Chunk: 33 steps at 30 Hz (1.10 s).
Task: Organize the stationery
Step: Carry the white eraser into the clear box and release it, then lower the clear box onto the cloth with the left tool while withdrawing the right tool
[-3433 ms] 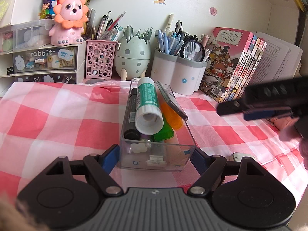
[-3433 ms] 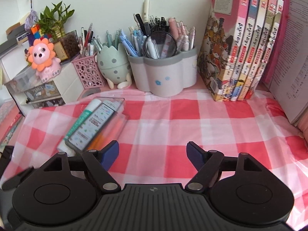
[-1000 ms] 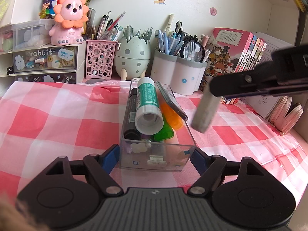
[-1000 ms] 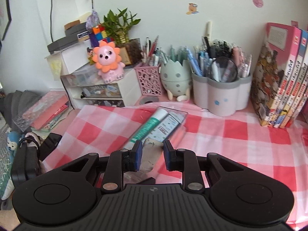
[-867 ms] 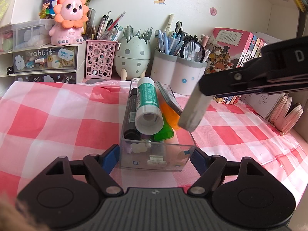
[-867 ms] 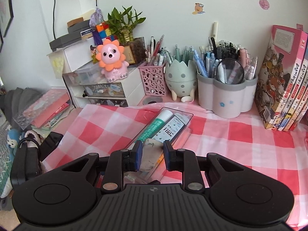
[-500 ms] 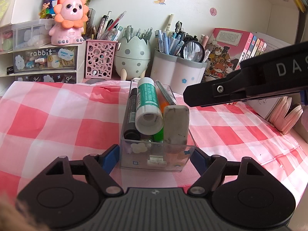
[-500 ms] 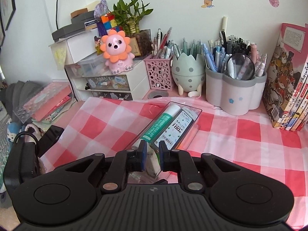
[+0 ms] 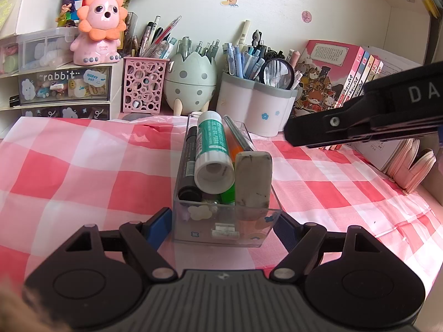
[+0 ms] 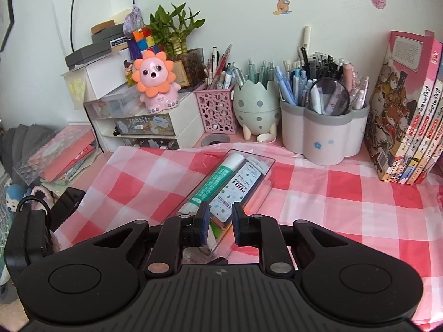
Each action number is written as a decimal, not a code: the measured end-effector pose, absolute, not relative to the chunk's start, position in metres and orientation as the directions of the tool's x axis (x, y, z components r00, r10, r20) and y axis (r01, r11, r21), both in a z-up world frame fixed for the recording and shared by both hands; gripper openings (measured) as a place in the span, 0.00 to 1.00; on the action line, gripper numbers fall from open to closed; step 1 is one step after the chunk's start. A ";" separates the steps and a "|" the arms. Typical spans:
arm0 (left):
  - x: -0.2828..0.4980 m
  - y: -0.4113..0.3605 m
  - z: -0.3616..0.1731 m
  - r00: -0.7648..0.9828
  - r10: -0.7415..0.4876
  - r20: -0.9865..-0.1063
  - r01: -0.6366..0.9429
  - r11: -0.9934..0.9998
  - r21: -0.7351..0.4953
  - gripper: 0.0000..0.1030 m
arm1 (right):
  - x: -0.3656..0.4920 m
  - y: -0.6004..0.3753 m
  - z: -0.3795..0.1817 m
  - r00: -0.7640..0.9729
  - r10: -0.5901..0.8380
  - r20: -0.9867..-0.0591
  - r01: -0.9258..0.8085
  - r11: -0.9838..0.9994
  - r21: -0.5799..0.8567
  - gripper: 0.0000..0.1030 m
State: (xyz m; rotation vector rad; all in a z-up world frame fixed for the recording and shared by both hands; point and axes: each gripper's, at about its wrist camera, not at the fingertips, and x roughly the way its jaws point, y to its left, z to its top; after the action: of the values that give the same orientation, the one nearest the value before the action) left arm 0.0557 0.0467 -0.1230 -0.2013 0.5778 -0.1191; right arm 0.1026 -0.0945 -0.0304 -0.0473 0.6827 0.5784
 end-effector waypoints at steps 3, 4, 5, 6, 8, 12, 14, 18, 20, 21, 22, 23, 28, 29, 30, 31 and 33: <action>0.056 0.046 -0.123 0.831 -0.165 -0.532 0.055 0.974 -0.218 0.51 | 0.102 -0.102 -0.030 0.640 0.475 -0.604 -0.498 0.855 0.145 0.17; 0.056 0.045 -0.123 0.830 -0.162 -0.534 0.055 0.976 -0.212 0.51 | 0.101 -0.105 -0.030 0.643 0.471 -0.604 -0.491 0.859 0.148 0.18; 0.056 0.044 -0.123 0.828 -0.159 -0.537 0.054 0.977 -0.206 0.51 | 0.101 -0.108 -0.030 0.647 0.465 -0.604 -0.481 0.864 0.150 0.20; 0.057 0.044 -0.123 0.827 -0.156 -0.539 0.053 0.978 -0.201 0.51 | 0.100 -0.111 -0.031 0.651 0.459 -0.604 -0.472 0.868 0.152 0.23; 0.057 0.044 -0.122 0.824 -0.153 -0.545 0.052 0.979 -0.197 0.51 | 0.099 -0.117 -0.032 0.658 0.449 -0.604 -0.454 0.877 0.157 0.26; 0.058 0.045 -0.118 0.806 -0.146 -0.574 0.035 0.979 -0.200 0.51 | 0.095 -0.127 -0.034 0.671 0.431 -0.603 -0.426 0.890 0.161 0.39; 0.058 0.046 -0.115 0.789 -0.145 -0.597 0.022 0.978 -0.209 0.53 | 0.094 -0.131 -0.034 0.680 0.416 -0.604 -0.408 0.899 0.159 0.46; 0.053 0.047 -0.109 0.749 -0.114 -0.652 -0.029 0.978 -0.204 0.62 | 0.088 -0.137 -0.034 0.705 0.374 -0.602 -0.364 0.920 0.145 0.67; 0.051 0.049 -0.106 0.725 -0.108 -0.680 -0.051 0.976 -0.210 0.64 | 0.085 -0.140 -0.034 0.709 0.365 -0.604 -0.348 0.925 0.150 0.73; 0.049 0.050 -0.104 0.712 -0.104 -0.694 -0.064 0.975 -0.212 0.66 | 0.084 -0.141 -0.034 0.711 0.358 -0.605 -0.337 0.929 0.154 0.78; 0.048 0.051 -0.102 0.701 -0.099 -0.706 -0.078 0.974 -0.214 0.67 | 0.082 -0.142 -0.034 0.716 0.346 -0.606 -0.322 0.934 0.153 0.78; 0.045 0.052 -0.099 0.690 -0.092 -0.718 -0.094 0.972 -0.215 0.68 | 0.080 -0.144 -0.033 0.721 0.333 -0.608 -0.308 0.940 0.149 0.79; 0.033 0.056 -0.083 0.656 -0.111 -0.747 -0.136 0.956 -0.261 0.79 | 0.071 -0.151 -0.030 0.742 0.257 -0.619 -0.222 0.966 0.135 0.89; 0.031 0.056 -0.079 0.649 -0.112 -0.752 -0.141 0.954 -0.264 0.79 | 0.069 -0.152 -0.029 0.745 0.246 -0.620 -0.211 0.969 0.131 0.91; 0.030 0.055 -0.075 0.639 -0.108 -0.762 -0.147 0.955 -0.258 0.79 | 0.066 -0.153 -0.028 0.749 0.238 -0.619 -0.203 0.971 0.127 0.93; 0.029 0.052 -0.070 0.626 -0.097 -0.774 -0.154 0.957 -0.245 0.79 | 0.063 -0.154 -0.026 0.753 0.230 -0.617 -0.197 0.973 0.123 0.93; 0.026 0.047 -0.063 0.619 -0.074 -0.782 -0.163 0.962 -0.220 0.79 | 0.057 -0.156 -0.023 0.760 0.212 -0.615 -0.185 0.977 0.109 0.95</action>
State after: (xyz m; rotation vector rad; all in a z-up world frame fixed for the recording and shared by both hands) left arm 0.0258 0.0469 -0.0626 -0.2826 0.9045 0.0521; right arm 0.0573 -0.1557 -0.0230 0.0420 0.6741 0.2165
